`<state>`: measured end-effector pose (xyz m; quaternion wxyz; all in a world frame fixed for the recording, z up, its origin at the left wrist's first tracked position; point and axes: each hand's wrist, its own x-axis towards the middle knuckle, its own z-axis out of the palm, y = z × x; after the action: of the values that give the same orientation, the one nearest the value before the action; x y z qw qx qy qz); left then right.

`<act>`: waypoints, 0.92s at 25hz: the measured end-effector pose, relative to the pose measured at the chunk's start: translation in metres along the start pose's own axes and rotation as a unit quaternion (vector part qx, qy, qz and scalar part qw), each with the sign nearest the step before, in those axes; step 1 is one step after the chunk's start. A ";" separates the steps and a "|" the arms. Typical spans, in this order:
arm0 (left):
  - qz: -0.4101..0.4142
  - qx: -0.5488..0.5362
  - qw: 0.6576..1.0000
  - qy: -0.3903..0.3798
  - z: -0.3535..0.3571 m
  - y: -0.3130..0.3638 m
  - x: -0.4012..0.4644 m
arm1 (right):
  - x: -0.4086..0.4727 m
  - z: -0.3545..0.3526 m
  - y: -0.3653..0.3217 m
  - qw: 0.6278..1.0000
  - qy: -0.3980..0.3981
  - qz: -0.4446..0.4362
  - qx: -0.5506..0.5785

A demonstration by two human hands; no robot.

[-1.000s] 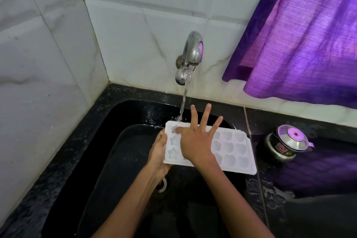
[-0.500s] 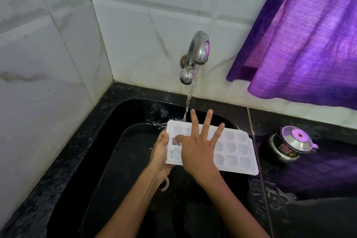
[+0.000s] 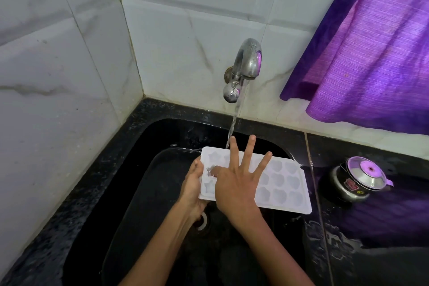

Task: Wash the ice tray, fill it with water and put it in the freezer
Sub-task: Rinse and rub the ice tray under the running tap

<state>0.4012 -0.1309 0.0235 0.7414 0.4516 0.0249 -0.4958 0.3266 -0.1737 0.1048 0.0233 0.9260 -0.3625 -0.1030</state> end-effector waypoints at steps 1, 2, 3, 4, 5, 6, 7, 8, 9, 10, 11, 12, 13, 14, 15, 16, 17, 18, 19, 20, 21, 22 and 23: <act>-0.005 -0.005 1.000 0.001 -0.001 -0.003 0.000 | 0.000 0.000 -0.002 1.000 -0.003 -0.006 -0.001; -0.011 -0.011 1.000 0.001 -0.002 -0.004 -0.001 | 0.001 0.000 -0.003 1.000 -0.006 -0.015 0.002; -0.016 -0.015 1.000 0.002 -0.003 -0.004 -0.002 | 0.002 -0.001 -0.002 1.000 -0.010 -0.020 0.010; -0.018 -0.017 1.000 0.003 -0.003 -0.002 -0.002 | 0.003 -0.001 0.000 1.000 -0.013 -0.018 0.019; -0.018 -0.018 1.000 0.003 -0.003 0.001 -0.001 | 0.003 -0.001 0.001 1.000 -0.014 -0.012 0.025; -0.017 -0.018 1.000 0.004 -0.003 0.003 0.000 | 0.002 0.000 -0.001 1.000 -0.011 -0.006 0.025; -0.015 -0.018 1.000 0.004 -0.003 0.004 0.001 | 0.001 0.001 -0.003 1.000 -0.008 -0.004 0.023; -0.014 -0.021 1.000 0.006 -0.003 0.004 0.002 | 0.000 0.003 -0.007 1.000 -0.007 -0.009 0.023; -0.013 -0.026 1.000 0.010 -0.004 0.003 0.002 | 0.001 0.004 -0.009 0.999 -0.009 -0.018 0.032; -0.010 -0.029 0.999 0.013 -0.005 0.003 0.002 | 0.002 0.005 -0.008 0.998 -0.011 -0.025 0.058; -0.006 -0.030 0.999 0.017 -0.008 0.003 0.003 | 0.003 0.005 -0.004 0.995 -0.009 -0.027 0.098; 0.001 -0.030 0.999 0.021 -0.011 0.004 0.003 | 0.003 0.005 0.002 0.990 0.000 -0.023 0.139; 0.007 -0.030 0.999 0.024 -0.014 0.005 0.003 | 0.002 0.006 0.008 0.986 0.019 -0.016 0.165; 0.011 -0.032 0.999 0.026 -0.017 0.007 0.004 | -0.001 0.007 0.012 0.984 0.041 -0.011 0.174; 0.011 -0.031 0.999 0.027 -0.018 0.007 0.004 | -0.006 0.008 0.013 0.983 0.053 -0.014 0.173; 0.009 -0.028 0.999 0.028 -0.019 0.007 0.004 | -0.011 0.010 0.011 0.984 0.057 -0.024 0.165; 0.009 -0.025 0.999 0.029 -0.019 0.005 0.004 | -0.016 0.013 0.007 0.986 0.055 -0.038 0.151; 0.009 -0.024 0.999 0.029 -0.019 0.003 0.004 | -0.020 0.017 0.002 0.989 0.049 -0.051 0.132; 0.007 -0.025 0.999 0.030 -0.019 0.002 0.004 | -0.024 0.021 -0.003 0.991 0.045 -0.058 0.114; 0.003 -0.027 0.999 0.033 -0.018 0.001 0.003 | -0.026 0.023 -0.007 0.992 0.043 -0.062 0.100; -0.002 -0.027 0.999 0.037 -0.018 0.001 0.003 | -0.027 0.025 -0.010 0.993 0.042 -0.064 0.089; -0.005 -0.025 0.999 0.041 -0.018 0.002 0.003 | -0.027 0.025 -0.012 0.994 0.043 -0.065 0.082; -0.005 -0.023 0.999 0.044 -0.018 0.003 0.002 | -0.026 0.025 -0.013 0.994 0.045 -0.066 0.076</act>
<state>0.4119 -0.1201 0.0136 0.7474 0.4556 0.0710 -0.4783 0.3113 -0.1457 0.0830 -0.0379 0.9505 -0.3064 -0.0350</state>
